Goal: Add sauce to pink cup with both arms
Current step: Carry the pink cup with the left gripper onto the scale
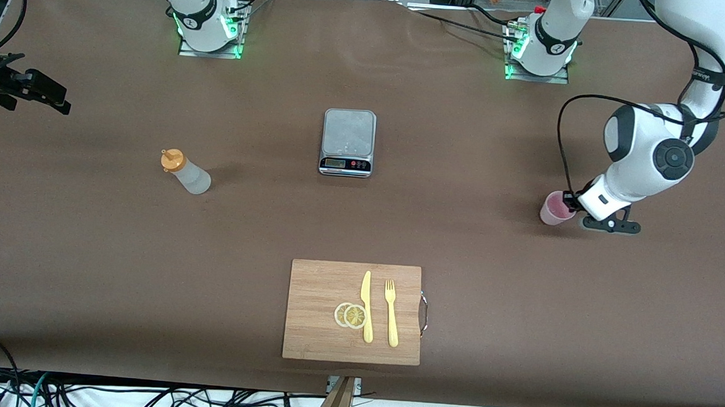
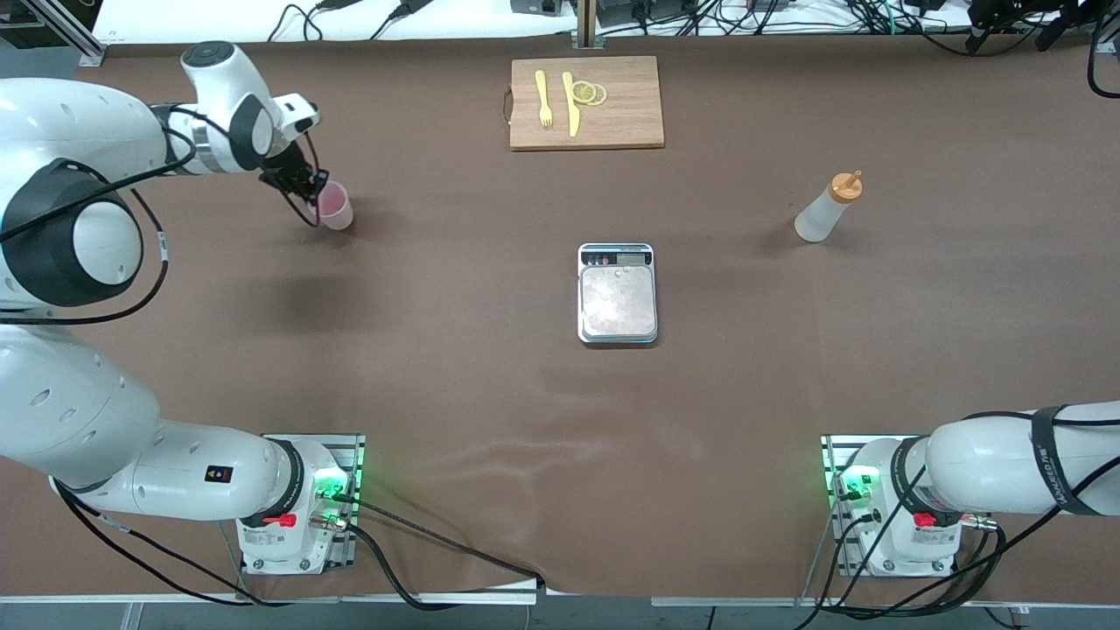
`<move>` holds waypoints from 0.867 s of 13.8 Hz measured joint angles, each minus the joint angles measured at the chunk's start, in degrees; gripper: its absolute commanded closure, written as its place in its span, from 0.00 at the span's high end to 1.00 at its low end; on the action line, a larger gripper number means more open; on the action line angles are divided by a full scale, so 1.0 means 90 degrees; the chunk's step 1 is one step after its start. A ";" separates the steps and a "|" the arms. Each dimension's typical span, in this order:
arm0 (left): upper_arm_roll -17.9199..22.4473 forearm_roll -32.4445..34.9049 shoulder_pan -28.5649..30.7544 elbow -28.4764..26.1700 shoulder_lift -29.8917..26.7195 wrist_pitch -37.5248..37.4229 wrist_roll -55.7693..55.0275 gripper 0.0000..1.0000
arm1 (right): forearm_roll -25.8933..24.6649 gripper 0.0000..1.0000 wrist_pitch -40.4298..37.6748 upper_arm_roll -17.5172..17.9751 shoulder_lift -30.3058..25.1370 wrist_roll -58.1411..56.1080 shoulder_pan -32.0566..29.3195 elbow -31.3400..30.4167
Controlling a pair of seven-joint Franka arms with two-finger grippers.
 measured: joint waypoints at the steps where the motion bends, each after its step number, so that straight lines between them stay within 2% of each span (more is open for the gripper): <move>1: -0.0015 -0.0135 -0.0219 0.0114 -0.0014 -0.0069 -0.0054 0.00 | 0.0000 1.00 0.0000 0.0000 0.0000 0.0000 0.0000 0.0000; 7: -0.0074 -0.0736 -0.1880 0.1119 -0.0106 -0.1277 -0.0894 0.00 | 0.0000 1.00 -0.0002 0.0000 0.0000 -0.0001 0.0000 -0.0001; 12: -0.0113 -0.1334 -0.3607 0.1467 0.0143 -0.1337 -0.2330 0.00 | 0.0000 1.00 -0.0003 0.0000 0.0000 -0.0001 0.0001 -0.0002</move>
